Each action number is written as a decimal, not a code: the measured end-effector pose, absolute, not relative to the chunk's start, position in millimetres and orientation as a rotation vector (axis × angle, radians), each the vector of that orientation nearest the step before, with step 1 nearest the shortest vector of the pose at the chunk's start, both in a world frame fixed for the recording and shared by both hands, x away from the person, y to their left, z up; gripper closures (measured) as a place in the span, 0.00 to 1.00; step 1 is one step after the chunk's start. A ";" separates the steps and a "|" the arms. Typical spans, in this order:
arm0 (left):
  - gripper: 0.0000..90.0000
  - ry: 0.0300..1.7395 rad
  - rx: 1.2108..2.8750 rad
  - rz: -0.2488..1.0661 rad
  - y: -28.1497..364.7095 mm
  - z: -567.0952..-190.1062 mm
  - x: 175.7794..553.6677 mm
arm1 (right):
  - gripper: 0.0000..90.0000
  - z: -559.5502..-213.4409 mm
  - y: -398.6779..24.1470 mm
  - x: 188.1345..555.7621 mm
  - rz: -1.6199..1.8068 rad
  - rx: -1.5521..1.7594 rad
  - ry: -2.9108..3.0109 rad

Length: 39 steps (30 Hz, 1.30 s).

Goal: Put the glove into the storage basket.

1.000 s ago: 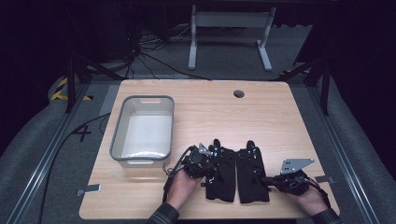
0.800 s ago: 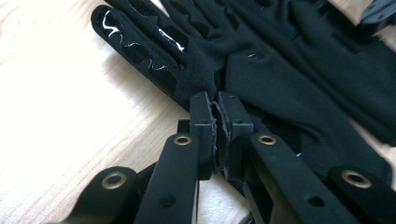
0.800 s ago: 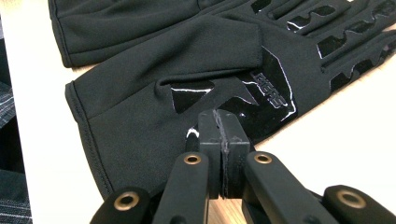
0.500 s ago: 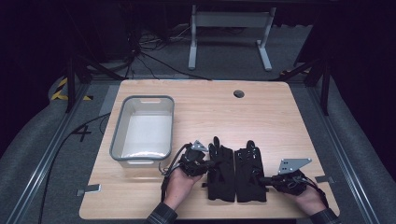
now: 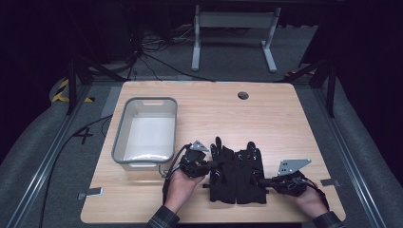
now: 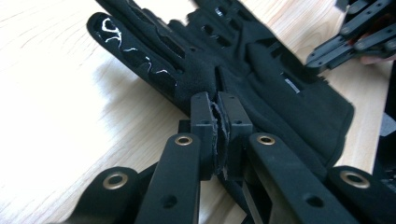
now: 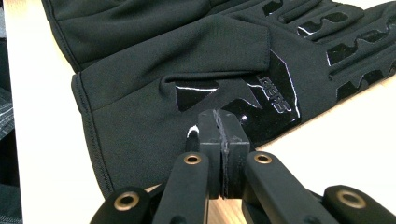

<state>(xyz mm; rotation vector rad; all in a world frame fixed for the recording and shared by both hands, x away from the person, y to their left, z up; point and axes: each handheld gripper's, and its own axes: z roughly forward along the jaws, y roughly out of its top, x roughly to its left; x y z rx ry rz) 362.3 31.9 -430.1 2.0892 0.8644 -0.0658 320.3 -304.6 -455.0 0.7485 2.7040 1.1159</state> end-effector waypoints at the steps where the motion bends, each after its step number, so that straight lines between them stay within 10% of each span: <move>1: 0.96 0.864 2.088 -0.062 31.4 -429.0 361.7 | 1.00 -455.0 -303.3 321.4 1.117 0.744 2.705; 39: 0.95 0.724 2.064 -0.098 -36.4 -411.9 378.4 | 1.00 -453.0 -300.8 345.1 1.131 0.764 2.671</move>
